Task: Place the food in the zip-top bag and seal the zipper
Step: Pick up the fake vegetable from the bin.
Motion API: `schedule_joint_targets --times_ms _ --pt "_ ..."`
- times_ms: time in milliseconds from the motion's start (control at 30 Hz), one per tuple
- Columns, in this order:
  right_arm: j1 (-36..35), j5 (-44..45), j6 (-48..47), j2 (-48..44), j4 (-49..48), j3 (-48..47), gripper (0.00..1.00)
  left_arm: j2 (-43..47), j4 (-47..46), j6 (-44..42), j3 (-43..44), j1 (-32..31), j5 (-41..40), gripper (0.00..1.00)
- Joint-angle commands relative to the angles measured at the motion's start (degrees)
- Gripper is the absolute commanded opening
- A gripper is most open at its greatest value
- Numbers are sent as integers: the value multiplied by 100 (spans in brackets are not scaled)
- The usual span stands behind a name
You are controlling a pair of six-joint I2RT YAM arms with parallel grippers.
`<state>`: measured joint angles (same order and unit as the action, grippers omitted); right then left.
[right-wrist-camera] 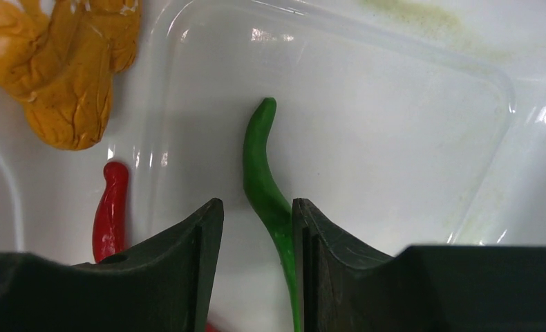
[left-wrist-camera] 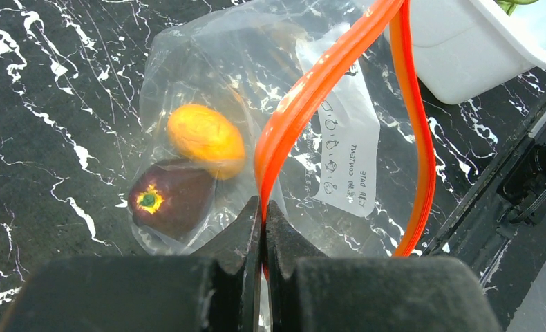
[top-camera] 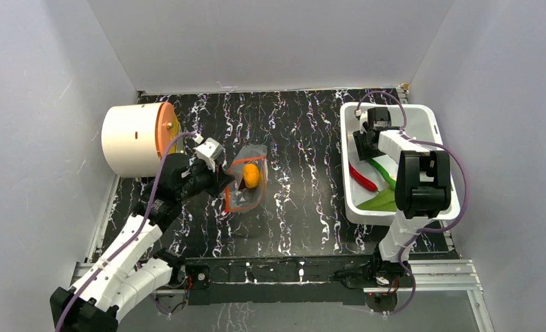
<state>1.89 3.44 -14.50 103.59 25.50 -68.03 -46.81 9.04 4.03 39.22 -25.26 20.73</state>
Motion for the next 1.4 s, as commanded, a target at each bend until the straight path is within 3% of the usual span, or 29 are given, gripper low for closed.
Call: schedule_joint_targets --times_ms 0,267,800,1100,1367 --pt "4 37 -138 244 -204 -381 39 155 -71 -91 -54 -23 -38 0" --pt "4 128 -247 552 -382 -404 37 118 -45 -112 -37 -23 -45 0" --pt "-158 525 -353 406 -622 -158 12 196 -12 -126 -19 -23 -164 0" --pt "-361 909 -192 -172 -643 -55 0 225 -25 -129 -30 -23 -166 0" --pt "-552 1282 250 -757 -445 -70 0 305 -8 -130 -53 -23 -211 0"
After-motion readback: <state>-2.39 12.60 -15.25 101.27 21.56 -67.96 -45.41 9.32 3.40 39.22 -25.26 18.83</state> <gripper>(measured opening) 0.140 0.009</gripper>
